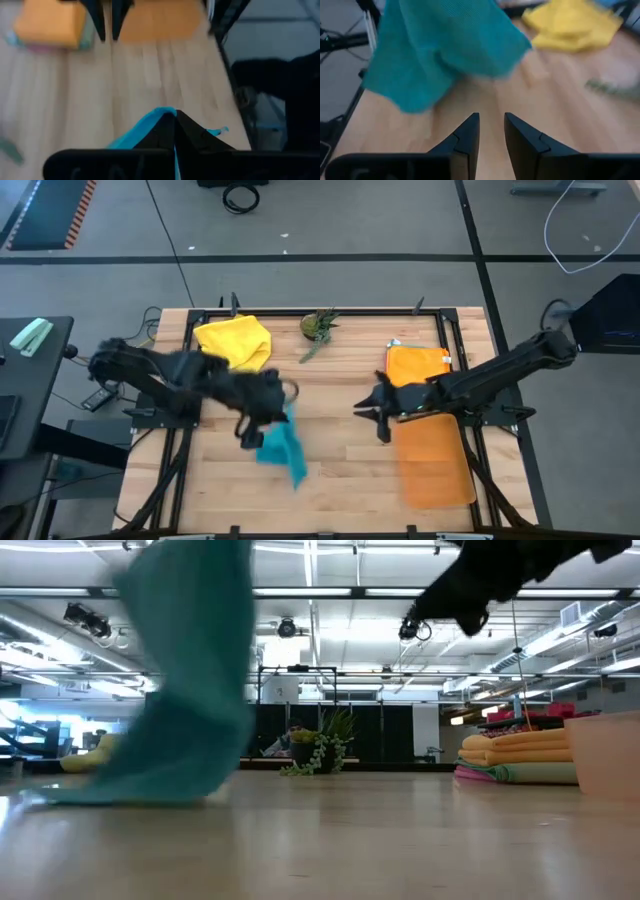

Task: Fold microfiber towels
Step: Fold the blue microfiber towel

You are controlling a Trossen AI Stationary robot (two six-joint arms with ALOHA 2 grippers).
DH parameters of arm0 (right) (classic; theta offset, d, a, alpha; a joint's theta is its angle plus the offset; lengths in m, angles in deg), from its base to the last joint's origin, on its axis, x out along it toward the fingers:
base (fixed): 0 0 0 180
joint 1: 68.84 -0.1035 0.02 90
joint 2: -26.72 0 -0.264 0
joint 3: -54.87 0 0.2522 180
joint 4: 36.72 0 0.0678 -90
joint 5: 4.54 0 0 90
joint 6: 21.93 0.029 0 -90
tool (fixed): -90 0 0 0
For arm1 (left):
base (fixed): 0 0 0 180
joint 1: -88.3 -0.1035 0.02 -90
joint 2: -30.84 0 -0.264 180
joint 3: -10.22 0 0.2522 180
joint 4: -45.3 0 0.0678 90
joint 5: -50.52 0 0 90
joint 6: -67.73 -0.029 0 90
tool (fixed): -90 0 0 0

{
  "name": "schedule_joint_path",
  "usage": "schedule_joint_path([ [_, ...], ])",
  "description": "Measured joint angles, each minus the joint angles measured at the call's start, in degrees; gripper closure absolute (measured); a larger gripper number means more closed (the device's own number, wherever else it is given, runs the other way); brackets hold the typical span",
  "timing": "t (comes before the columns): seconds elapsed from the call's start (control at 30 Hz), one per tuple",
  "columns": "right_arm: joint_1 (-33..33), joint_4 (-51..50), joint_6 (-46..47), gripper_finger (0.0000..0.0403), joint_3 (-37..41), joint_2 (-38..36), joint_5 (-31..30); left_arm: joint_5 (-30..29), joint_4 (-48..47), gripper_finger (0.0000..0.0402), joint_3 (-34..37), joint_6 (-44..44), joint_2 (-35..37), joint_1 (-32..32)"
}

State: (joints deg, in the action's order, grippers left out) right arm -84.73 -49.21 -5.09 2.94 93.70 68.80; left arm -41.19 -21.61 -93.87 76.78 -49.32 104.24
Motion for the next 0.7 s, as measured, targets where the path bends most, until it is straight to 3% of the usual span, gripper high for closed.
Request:
schedule_joint_path([
  [0.13,0.4,-1.8,-2.1,0.0306,0.0,-7.8,-4.5,8.2,0.1,0.0396,-7.2,-0.1,0.1,-4.4],
  [0.27,0.3,-1.9,-1.2,0.0306,0.0,-11.5,-4.8,12.7,-2.3,0.0398,-6.0,4.4,0.2,-0.7],
  [0.43,-1.0,-2.2,0.4,0.0306,0.0,-7.7,-3.9,10.9,-1.9,0.0398,9.0,12.7,0.0,10.7],
  [0.6,-2.0,-0.3,-2.1,0.0292,0.1,5.4,-3.8,8.7,12.3,0.0397,28.1,24.9,-0.1,18.2],
  [0.7,-1.3,8.6,-0.6,0.0263,0.1,15.2,2.3,7.7,21.9,0.0398,36.1,31.5,-0.1,20.6],
])
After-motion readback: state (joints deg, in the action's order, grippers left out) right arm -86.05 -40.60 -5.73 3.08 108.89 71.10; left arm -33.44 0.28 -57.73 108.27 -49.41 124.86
